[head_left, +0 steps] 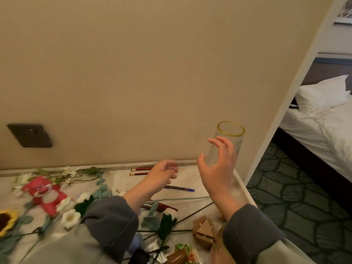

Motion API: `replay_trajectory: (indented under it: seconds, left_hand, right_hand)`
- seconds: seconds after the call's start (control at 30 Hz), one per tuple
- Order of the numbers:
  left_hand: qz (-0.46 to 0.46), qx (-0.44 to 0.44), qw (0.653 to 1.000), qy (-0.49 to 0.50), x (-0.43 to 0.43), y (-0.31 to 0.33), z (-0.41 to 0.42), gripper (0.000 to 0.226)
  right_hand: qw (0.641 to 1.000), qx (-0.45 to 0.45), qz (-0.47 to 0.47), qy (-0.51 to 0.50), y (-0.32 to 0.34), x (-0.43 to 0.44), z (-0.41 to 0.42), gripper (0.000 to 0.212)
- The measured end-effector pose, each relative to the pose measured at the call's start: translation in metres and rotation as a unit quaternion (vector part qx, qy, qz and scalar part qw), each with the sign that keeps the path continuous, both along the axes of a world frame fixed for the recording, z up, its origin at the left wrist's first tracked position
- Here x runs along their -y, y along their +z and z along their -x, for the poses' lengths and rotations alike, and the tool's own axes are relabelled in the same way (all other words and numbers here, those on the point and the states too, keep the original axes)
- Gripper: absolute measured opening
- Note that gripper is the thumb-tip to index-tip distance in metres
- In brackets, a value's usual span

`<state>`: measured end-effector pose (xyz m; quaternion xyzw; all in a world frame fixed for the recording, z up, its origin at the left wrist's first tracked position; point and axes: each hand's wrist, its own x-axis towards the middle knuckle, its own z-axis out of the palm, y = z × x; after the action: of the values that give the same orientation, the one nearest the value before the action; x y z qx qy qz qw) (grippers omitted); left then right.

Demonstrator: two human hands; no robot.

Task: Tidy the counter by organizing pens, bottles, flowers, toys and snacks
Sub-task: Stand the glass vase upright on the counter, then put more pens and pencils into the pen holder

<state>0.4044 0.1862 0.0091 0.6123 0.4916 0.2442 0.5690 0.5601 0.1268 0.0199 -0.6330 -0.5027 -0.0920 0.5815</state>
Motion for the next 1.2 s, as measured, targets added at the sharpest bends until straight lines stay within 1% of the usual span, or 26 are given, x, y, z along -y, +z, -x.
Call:
replay_trajectory:
  seconds: [0.07, 0.1, 0.17, 0.2, 0.3, 0.4, 0.5, 0.57, 0.67, 0.73, 0.8, 0.83, 0.93, 1.03, 1.1, 1.2]
  left_hand:
    - [-0.012, -0.041, 0.999, 0.015, 0.004, -0.01, 0.014, 0.036]
    - [-0.026, -0.068, 0.997, 0.02, 0.006, -0.017, 0.02, 0.035]
    - [-0.045, -0.122, 0.991, 0.022, 0.011, -0.032, 0.031, 0.034]
    - [-0.048, -0.139, 0.989, 0.023, 0.013, -0.041, 0.035, 0.033]
    - [-0.044, -0.161, 0.985, 0.036, 0.017, -0.061, 0.044, 0.032]
    - [-0.04, -0.162, 0.984, 0.057, 0.017, -0.072, 0.049, 0.031]
    - [-0.045, -0.158, 0.983, 0.087, 0.015, -0.077, 0.051, 0.027]
    - [-0.05, -0.155, 0.98, 0.111, 0.015, -0.078, 0.051, 0.026]
    - [-0.046, -0.153, 0.977, 0.139, 0.011, -0.08, 0.052, 0.025]
    - [-0.031, -0.135, 0.979, 0.152, 0.008, -0.081, 0.051, 0.026]
    - [-0.007, -0.11, 0.98, 0.166, 0.001, -0.08, 0.048, 0.029]
    - [0.01, -0.093, 0.98, 0.175, -0.003, -0.079, 0.047, 0.032]
    - [0.068, -0.049, 0.979, 0.185, -0.014, -0.072, 0.042, 0.039]
    - [0.097, -0.039, 0.979, 0.176, -0.016, -0.067, 0.042, 0.045]
    - [0.101, -0.047, 0.979, 0.171, -0.016, -0.065, 0.043, 0.046]
    - [0.101, -0.053, 0.978, 0.176, -0.017, -0.064, 0.043, 0.044]
  right_hand:
    - [0.999, -0.002, 0.023, 0.029, -0.01, -0.002, 0.012, 0.037]
    - [0.997, 0.002, 0.052, 0.053, -0.016, -0.004, 0.017, 0.031]
    - [0.981, 0.039, 0.164, 0.1, -0.028, -0.011, 0.024, 0.022]
    - [0.963, 0.071, 0.233, 0.117, -0.035, -0.016, 0.028, 0.021]
    - [0.892, 0.142, 0.408, 0.136, -0.059, -0.03, 0.035, 0.032]
    - [0.838, 0.165, 0.498, 0.151, -0.078, -0.044, 0.04, 0.04]
    - [0.816, 0.207, 0.518, 0.153, -0.088, -0.056, 0.043, 0.036]
    - [0.817, 0.224, 0.512, 0.145, -0.09, -0.061, 0.044, 0.029]
    - [0.814, 0.228, 0.512, 0.153, -0.092, -0.071, 0.049, 0.02]
    - [0.811, 0.222, 0.517, 0.163, -0.089, -0.08, 0.053, 0.018]
    - [0.817, 0.203, 0.509, 0.181, -0.085, -0.09, 0.057, 0.015]
    - [0.818, 0.197, 0.505, 0.194, -0.084, -0.095, 0.059, 0.016]
    - [0.809, 0.208, 0.507, 0.216, -0.081, -0.11, 0.062, 0.028]
    - [0.79, 0.234, 0.522, 0.219, -0.085, -0.121, 0.062, 0.039]
    - [0.785, 0.243, 0.528, 0.215, -0.089, -0.125, 0.062, 0.041]
    - [0.783, 0.244, 0.535, 0.203, -0.091, -0.133, 0.063, 0.034]
